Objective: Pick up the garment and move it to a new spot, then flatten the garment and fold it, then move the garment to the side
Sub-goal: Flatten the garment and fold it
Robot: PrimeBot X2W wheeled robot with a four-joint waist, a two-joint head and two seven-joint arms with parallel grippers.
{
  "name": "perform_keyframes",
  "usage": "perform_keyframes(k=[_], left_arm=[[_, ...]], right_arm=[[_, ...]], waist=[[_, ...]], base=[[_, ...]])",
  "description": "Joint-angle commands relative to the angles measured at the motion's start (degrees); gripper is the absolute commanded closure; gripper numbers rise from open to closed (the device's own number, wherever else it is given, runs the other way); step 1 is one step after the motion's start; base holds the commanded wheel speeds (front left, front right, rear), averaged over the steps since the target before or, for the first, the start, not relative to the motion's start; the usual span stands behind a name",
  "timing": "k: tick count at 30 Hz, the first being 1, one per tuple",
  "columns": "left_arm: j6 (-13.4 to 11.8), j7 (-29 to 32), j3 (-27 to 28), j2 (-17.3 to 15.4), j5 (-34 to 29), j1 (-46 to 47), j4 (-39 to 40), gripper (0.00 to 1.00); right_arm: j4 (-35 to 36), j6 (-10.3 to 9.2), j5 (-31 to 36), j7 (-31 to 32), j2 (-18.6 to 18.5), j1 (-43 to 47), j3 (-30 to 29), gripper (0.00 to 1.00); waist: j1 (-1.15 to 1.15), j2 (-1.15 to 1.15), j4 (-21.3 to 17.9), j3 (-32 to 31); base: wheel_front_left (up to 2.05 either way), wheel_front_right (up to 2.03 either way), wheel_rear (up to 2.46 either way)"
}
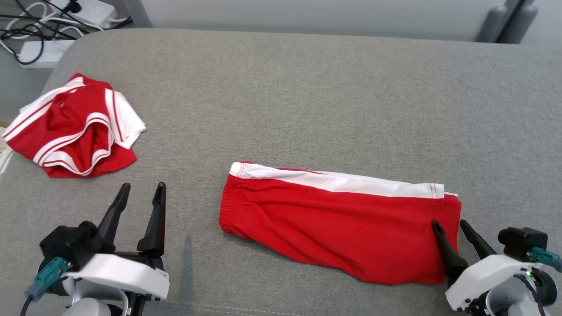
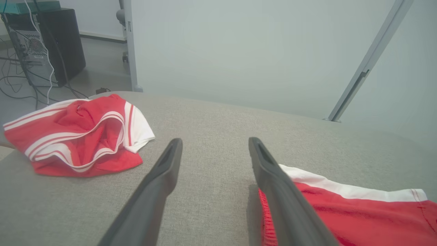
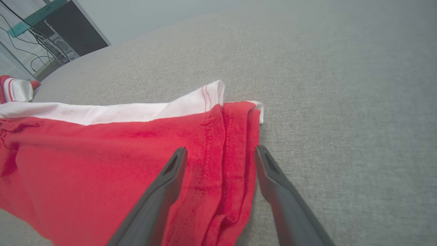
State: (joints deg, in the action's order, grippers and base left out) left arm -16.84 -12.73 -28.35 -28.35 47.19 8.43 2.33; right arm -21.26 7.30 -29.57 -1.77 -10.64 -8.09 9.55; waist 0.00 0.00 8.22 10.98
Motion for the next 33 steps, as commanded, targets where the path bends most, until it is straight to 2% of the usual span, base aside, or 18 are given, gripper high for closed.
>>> perform_keyframes(k=[1, 6, 12, 22, 33], left_arm=[[-0.6, -1.4, 3.5, -1.6, -1.7, 0.8, 2.5, 0.00], [-1.1, -2.2, 7.2, 0.6, -7.0, -3.6, 5.2, 0.00], [0.4, -2.3, 9.2, 2.6, -13.3, -7.4, 4.9, 0.00], [4.6, -2.3, 9.4, 5.8, -16.1, -6.9, 1.2, 0.00], [7.2, -2.3, 10.1, 8.9, -18.6, -4.5, -1.4, 0.00]], right_arm=[[0.9, 0.19, 1.2, -0.9, -0.2, 0.7, 0.3, 0.00], [1.1, 0.19, 4.2, -1.3, 1.4, 2.9, -2.1, 0.00], [1.3, 0.19, 7.5, -1.1, 3.7, 4.6, -4.0, 0.00], [-2.7, 0.19, 10.9, 0.1, 5.1, 3.3, -7.2, 0.00], [-11.3, 0.19, 8.4, 1.7, 4.5, -2.9, -3.5, 0.00]], waist=[[0.00, 0.00, 1.1, -1.0], [0.00, 0.00, 2.4, -2.8], [0.00, 0.00, 1.8, -4.8], [0.00, 0.00, 0.8, -5.7], [0.00, 0.00, 2.0, -4.6]], base=[[0.00, 0.00, 0.00], [0.00, 0.00, 0.00], [0.00, 0.00, 0.00], [0.00, 0.00, 0.00], [0.00, 0.00, 0.00]])
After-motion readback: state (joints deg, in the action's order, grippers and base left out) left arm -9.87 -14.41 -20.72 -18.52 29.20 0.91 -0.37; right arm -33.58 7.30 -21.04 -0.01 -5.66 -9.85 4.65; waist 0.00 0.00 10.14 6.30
